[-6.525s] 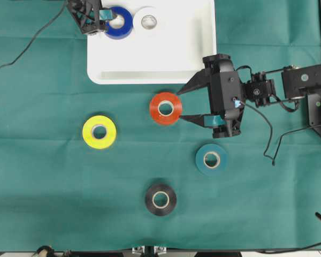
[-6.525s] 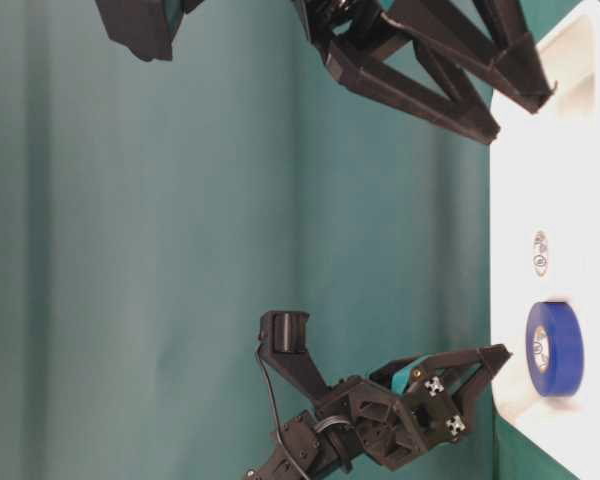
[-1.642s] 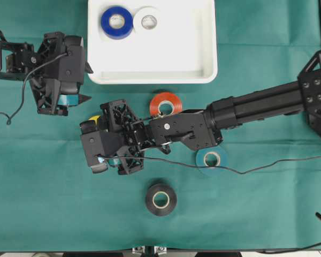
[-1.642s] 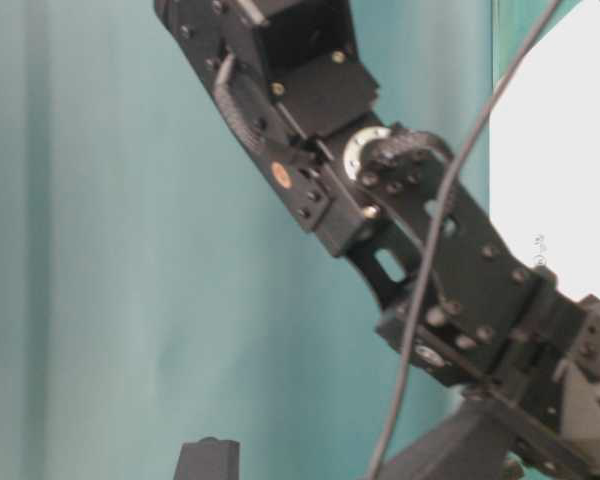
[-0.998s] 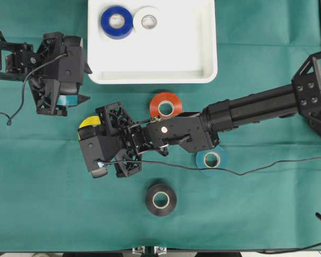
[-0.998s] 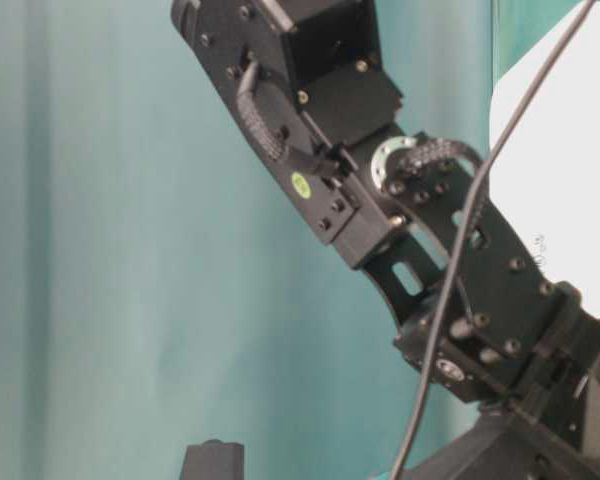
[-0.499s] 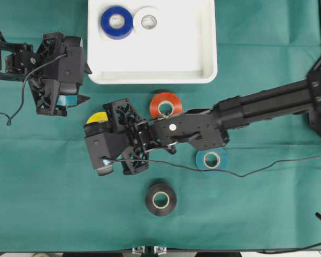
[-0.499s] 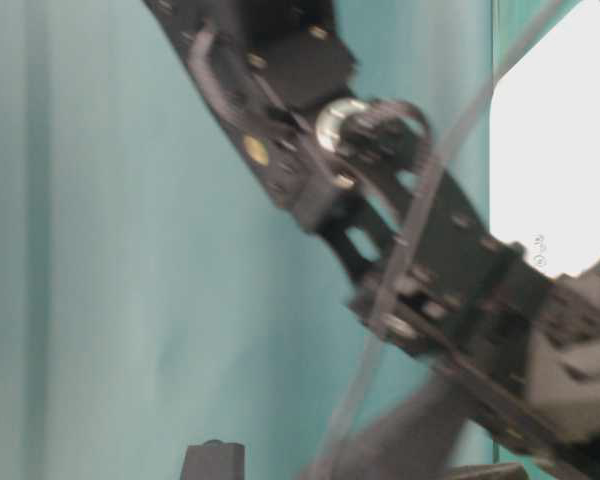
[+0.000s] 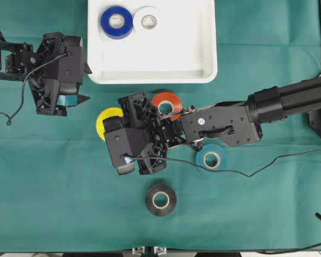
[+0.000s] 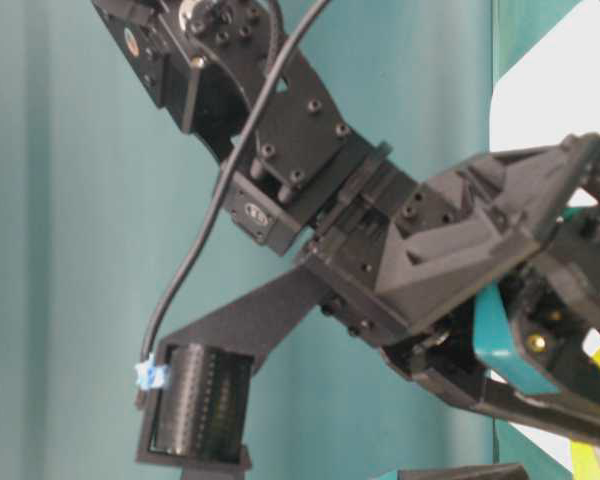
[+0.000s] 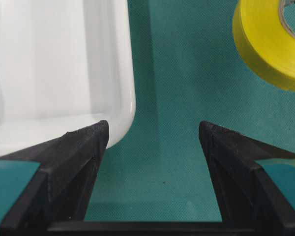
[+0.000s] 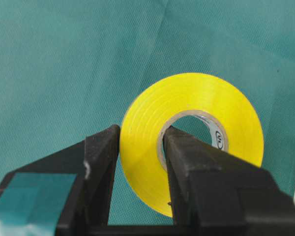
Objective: Put the tape alternately from left to right into the white case.
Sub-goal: 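Lift the yellow roll and carry it into the tray, then release the yellow roll in the tray and retract the right gripper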
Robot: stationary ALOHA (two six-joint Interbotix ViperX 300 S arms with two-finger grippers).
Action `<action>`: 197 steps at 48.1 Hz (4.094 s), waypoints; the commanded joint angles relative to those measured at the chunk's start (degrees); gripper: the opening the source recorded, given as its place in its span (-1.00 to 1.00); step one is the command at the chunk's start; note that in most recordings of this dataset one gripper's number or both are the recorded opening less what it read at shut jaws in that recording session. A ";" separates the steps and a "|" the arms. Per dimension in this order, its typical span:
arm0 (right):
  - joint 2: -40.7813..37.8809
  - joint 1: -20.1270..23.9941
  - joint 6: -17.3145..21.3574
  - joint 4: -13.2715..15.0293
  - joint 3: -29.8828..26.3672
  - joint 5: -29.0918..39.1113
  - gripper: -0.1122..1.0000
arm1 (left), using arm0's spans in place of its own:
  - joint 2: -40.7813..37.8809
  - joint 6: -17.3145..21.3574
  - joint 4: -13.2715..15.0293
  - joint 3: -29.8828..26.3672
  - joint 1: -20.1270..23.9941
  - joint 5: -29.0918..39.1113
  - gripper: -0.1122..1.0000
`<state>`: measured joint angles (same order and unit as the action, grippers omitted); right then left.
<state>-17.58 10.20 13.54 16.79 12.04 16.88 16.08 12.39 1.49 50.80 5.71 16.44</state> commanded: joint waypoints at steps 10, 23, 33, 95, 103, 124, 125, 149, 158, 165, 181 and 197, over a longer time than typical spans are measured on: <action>4.92 -0.62 0.00 0.35 1.76 4.04 -0.27 | 0.88 0.00 0.09 -0.53 -0.18 -0.18 0.88; 10.63 -4.57 0.26 0.35 8.61 4.48 -0.27 | 0.97 -0.09 0.09 -0.26 -0.18 -0.18 0.88; 15.12 -9.23 1.85 0.35 14.33 1.93 -0.27 | 0.88 -0.09 0.18 -0.26 -0.26 -0.18 0.88; 15.73 -24.52 5.27 0.26 27.07 -7.91 -0.27 | 0.88 -0.09 0.18 -0.62 -0.18 -0.18 0.88; 15.73 -24.52 5.36 0.26 27.07 -7.65 -0.27 | 0.97 -0.09 0.18 -0.62 -0.18 -0.18 0.88; 15.73 -24.52 5.36 0.26 27.16 -7.21 0.57 | 0.88 -0.09 0.18 -0.70 -0.18 -0.18 0.88; 15.73 -24.52 5.45 0.26 27.16 -7.21 0.57 | 0.88 -0.09 0.18 -0.62 -0.18 -0.18 0.88; 21.62 -24.43 5.45 0.26 27.86 -6.94 0.57 | 0.88 -0.09 0.18 -0.79 -0.26 -0.18 0.88; 25.05 -23.64 5.45 0.09 29.18 -7.03 0.57 | 0.88 -0.09 0.18 -0.79 -0.18 -0.18 0.88; 27.86 -21.18 6.33 0.00 30.67 -7.29 0.57 | 0.88 -0.09 0.18 -0.88 -0.18 -0.18 0.88; 34.01 -13.01 8.88 0.00 35.24 -11.43 0.57 | 0.62 -0.09 0.18 -0.88 -0.26 -0.62 0.88; 38.14 -11.07 10.37 0.00 41.13 -16.61 0.56 | 0.26 -0.09 0.18 -1.76 -0.18 -0.62 0.88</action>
<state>19.51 -1.05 23.73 16.88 53.26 1.67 16.00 12.39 1.49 50.54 5.63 16.26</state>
